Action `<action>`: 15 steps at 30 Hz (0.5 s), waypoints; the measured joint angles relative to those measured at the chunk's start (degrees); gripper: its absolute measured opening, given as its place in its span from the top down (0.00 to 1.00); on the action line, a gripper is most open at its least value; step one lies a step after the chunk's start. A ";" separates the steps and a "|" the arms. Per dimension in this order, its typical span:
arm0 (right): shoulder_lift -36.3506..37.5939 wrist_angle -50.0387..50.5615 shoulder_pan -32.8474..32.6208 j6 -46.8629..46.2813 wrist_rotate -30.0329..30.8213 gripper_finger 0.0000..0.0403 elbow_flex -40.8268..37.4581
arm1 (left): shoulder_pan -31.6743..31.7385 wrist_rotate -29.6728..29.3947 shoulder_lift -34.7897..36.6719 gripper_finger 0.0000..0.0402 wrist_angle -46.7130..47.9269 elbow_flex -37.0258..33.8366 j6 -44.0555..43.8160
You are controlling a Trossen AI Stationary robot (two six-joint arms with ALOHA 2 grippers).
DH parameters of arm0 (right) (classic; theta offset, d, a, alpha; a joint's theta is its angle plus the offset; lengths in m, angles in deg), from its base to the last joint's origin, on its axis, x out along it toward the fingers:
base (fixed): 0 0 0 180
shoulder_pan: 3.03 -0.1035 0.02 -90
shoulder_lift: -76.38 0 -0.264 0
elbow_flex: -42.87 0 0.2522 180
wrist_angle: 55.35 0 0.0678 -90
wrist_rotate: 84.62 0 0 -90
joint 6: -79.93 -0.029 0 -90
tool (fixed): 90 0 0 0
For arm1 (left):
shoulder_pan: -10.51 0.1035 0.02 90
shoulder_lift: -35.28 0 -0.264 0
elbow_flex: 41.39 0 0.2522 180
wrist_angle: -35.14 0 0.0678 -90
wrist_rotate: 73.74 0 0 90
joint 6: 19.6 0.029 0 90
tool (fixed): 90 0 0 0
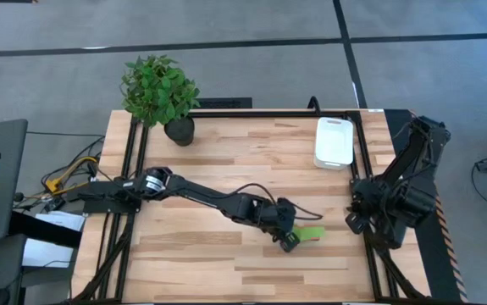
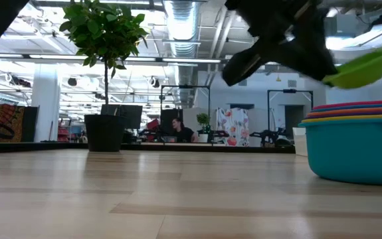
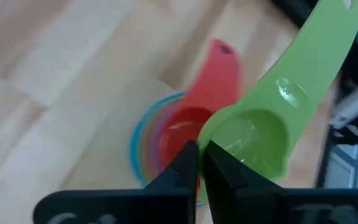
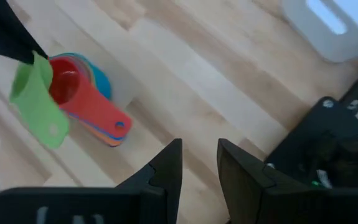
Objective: Nest measuring cups in basket
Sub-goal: Stack the green measuring cup on the red measuring cup
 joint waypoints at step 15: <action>-0.07 -3.23 -0.35 1.42 2.57 0.57 0.00 | 0.29 -0.93 -0.45 0.91 1.68 0.28 -0.28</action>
